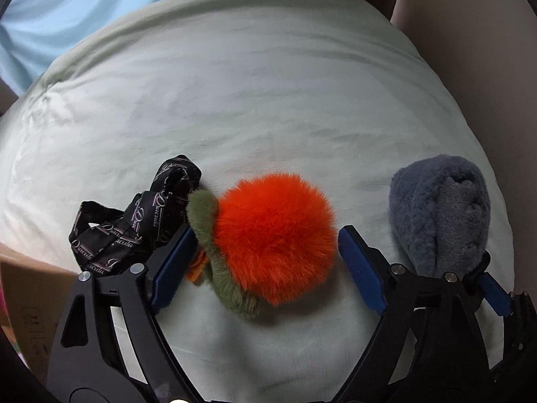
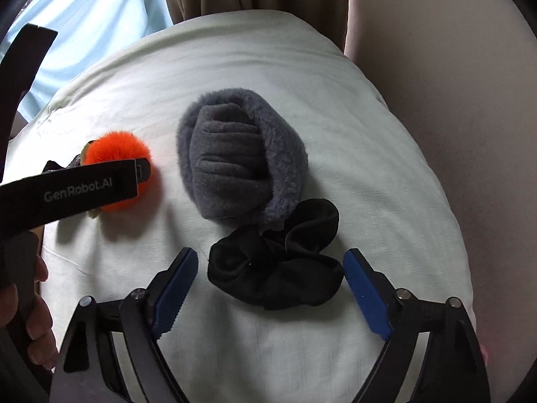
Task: Organize soft objects
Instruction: 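Grasp the orange pompom with the left tool while the right tool grasps the grey sock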
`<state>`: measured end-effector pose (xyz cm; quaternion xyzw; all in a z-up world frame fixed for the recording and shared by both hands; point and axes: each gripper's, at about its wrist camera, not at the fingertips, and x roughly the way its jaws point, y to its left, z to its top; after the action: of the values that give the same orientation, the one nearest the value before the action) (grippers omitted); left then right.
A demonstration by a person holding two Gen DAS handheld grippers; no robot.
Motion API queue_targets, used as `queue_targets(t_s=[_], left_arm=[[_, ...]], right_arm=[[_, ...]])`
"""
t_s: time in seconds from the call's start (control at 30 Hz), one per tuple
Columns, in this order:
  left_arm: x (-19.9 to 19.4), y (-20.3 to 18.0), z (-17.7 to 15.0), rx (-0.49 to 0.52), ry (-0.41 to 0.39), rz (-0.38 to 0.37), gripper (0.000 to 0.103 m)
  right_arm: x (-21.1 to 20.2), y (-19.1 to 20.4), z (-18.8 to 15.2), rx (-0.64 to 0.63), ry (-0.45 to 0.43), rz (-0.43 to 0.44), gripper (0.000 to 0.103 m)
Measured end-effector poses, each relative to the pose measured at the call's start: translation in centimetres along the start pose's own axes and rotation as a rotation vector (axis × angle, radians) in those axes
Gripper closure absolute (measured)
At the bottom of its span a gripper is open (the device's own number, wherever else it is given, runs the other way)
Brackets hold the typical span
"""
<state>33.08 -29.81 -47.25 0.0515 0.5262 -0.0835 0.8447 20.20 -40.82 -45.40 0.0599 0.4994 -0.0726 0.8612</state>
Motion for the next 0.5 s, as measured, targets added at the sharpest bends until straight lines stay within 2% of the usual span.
queue_targets(t_s=[0.07, 0.1, 0.17, 0.2, 0.33, 0.5], left_arm=[[0.6, 0.1, 0.3, -0.001, 0.008, 0.008, 0.025], [1.1, 0.2, 0.4, -0.002, 0.015, 0.012, 0.033], [1.9, 0.5, 0.5, -0.002, 0.038, 0.024, 0.044], [2.3, 0.6, 0.6, -0.002, 0.049, 0.029, 0.051], [2.6, 0.7, 0.6, 0.034, 0.037, 0.036, 0.061], [1.8, 1.2, 0.4, 0.029, 0.026, 0.023, 0.064]], right_arm=[[0.4, -0.2, 0.0, 0.008, 0.005, -0.002, 0.017], [0.6, -0.3, 0.1, 0.01, 0.008, -0.004, 0.017], [1.1, -0.3, 0.3, 0.009, 0.019, 0.001, 0.026], [1.2, -0.2, 0.2, 0.005, 0.034, 0.003, 0.035], [1.1, 0.1, 0.0, -0.014, 0.04, -0.02, 0.046], [0.8, 0.1, -0.3, -0.004, 0.034, -0.029, 0.067]])
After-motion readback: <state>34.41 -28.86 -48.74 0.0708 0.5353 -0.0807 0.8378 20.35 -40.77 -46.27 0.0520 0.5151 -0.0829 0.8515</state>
